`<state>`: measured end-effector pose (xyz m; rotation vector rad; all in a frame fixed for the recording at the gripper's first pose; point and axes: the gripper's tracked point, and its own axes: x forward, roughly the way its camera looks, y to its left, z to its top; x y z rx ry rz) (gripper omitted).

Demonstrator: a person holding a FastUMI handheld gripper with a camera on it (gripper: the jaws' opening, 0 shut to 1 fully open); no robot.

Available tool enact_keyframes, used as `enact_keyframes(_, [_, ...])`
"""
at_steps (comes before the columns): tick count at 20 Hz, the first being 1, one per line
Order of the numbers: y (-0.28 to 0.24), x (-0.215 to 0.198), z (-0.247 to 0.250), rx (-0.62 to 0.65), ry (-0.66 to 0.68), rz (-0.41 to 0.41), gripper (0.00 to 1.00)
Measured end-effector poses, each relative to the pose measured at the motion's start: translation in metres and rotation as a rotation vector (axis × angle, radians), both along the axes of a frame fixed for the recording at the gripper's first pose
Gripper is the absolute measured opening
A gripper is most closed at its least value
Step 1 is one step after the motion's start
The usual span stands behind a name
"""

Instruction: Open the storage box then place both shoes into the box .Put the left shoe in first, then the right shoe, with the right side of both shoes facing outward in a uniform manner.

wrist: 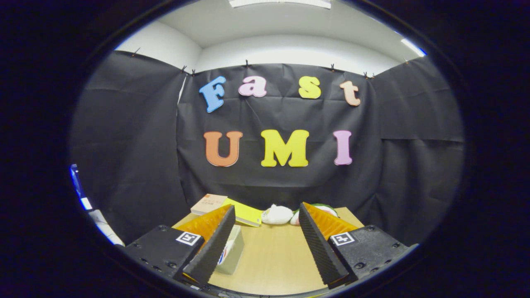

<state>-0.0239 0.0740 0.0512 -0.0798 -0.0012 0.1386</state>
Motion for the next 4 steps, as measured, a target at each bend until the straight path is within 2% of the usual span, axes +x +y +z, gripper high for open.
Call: enact_keyframes(4, [-0.019,0.000,0.002,0.021,0.011,-0.017,0.98])
